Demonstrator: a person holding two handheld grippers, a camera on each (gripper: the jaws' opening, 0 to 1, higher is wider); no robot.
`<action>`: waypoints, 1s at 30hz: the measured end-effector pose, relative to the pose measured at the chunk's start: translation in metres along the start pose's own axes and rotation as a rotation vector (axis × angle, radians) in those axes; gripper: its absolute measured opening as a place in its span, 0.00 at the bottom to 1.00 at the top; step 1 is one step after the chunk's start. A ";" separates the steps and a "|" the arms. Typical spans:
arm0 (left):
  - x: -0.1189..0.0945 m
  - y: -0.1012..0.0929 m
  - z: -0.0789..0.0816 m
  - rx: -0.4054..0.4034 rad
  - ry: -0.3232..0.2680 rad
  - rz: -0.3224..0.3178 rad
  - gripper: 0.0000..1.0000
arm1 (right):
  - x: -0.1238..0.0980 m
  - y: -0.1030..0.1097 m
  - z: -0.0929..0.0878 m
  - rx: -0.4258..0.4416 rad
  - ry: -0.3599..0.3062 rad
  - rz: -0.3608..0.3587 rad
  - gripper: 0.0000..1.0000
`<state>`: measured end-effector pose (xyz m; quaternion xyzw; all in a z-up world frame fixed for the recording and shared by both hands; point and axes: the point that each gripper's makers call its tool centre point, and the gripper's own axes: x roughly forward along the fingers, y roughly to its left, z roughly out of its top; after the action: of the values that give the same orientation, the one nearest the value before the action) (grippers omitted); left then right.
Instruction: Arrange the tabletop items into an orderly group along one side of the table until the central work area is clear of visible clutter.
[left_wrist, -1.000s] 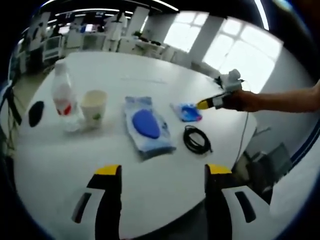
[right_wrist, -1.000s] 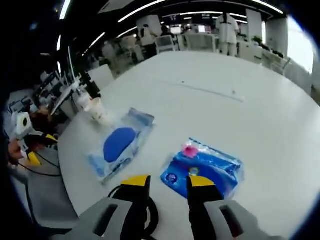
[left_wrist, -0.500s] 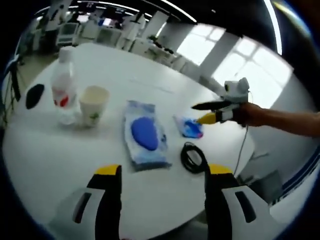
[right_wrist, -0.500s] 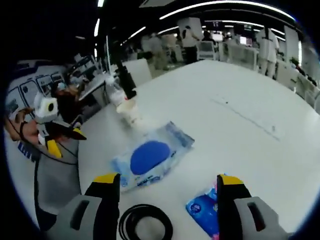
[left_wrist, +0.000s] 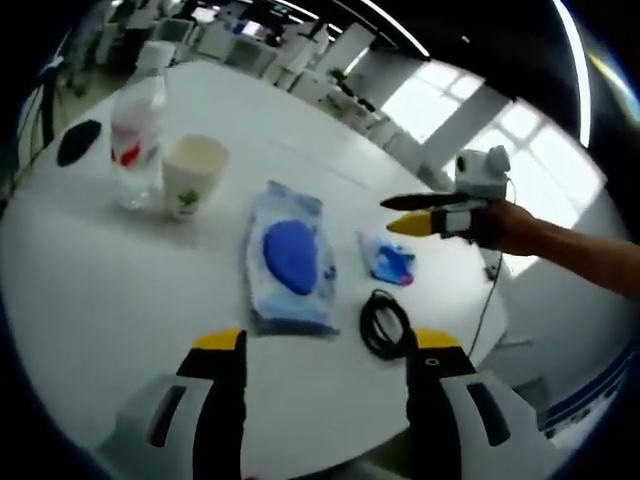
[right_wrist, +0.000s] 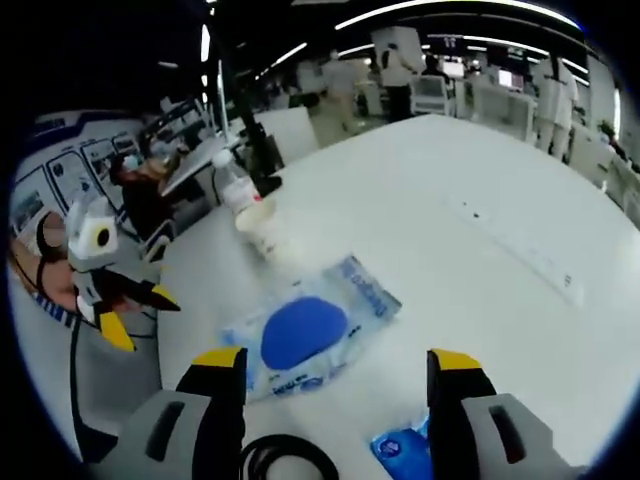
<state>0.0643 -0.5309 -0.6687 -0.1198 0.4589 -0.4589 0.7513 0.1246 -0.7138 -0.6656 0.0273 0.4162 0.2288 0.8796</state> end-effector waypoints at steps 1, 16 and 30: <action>0.002 0.000 -0.001 -0.016 -0.003 0.001 0.64 | 0.002 0.000 0.001 -0.001 0.003 0.000 0.72; 0.032 0.013 -0.014 -0.328 -0.022 0.083 0.58 | 0.038 0.011 0.010 -0.039 0.094 -0.009 0.67; 0.054 0.006 -0.019 -0.452 -0.023 0.091 0.54 | 0.056 -0.003 0.019 -0.052 0.124 -0.004 0.62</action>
<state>0.0610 -0.5660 -0.7144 -0.2696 0.5464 -0.3087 0.7304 0.1703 -0.6899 -0.6943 -0.0107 0.4639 0.2390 0.8530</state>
